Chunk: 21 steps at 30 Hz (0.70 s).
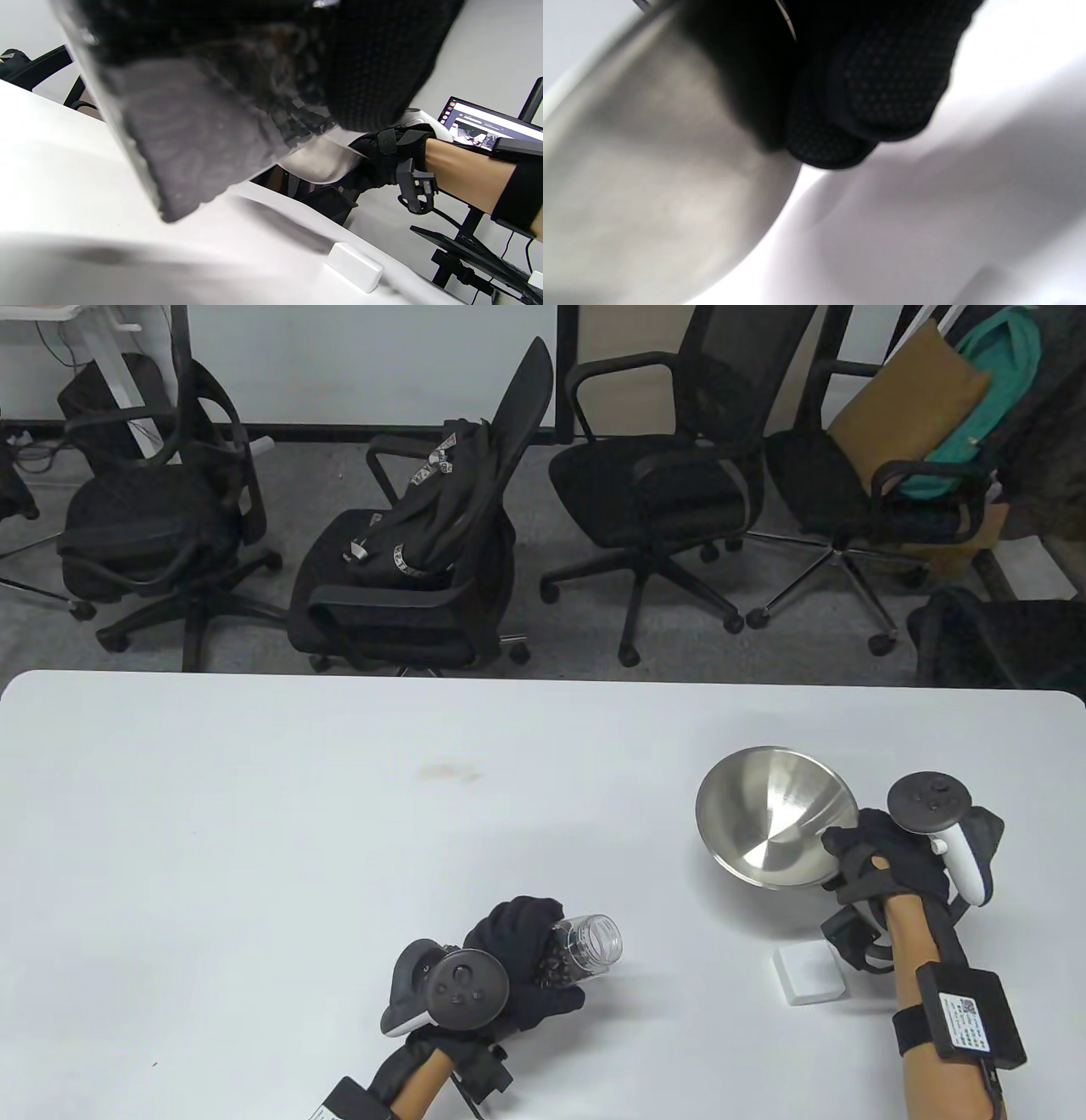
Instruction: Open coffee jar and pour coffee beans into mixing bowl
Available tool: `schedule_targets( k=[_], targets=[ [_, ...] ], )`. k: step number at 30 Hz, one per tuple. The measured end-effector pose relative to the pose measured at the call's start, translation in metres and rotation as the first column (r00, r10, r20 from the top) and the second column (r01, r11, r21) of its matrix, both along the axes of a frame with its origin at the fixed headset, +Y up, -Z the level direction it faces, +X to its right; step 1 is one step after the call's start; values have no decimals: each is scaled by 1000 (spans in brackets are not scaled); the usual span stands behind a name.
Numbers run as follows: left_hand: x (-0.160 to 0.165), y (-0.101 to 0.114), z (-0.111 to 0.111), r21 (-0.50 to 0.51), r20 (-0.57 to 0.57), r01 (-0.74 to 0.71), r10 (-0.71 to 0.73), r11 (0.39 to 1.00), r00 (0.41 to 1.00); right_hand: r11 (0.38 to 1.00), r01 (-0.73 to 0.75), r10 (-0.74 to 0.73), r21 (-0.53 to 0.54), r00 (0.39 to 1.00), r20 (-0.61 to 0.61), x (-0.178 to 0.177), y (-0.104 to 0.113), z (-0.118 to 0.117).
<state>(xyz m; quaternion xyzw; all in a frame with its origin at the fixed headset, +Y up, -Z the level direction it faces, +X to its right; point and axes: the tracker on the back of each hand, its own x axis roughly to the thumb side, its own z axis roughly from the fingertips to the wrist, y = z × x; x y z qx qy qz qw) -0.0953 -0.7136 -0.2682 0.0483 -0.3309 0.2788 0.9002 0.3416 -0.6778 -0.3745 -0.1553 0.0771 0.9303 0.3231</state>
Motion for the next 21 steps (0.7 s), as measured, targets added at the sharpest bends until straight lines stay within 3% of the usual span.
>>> schedule_targets(
  k=[9,21],
  targets=[
    [-2,8,6,27,4,-28,27,999,1000,1000,-7,6,-2,994,-108,-41,0,30],
    [-2,8,7,40,1,-38,38,998,999,992,104,-117,-77,973,-197,-81,-45,68]
  ],
)
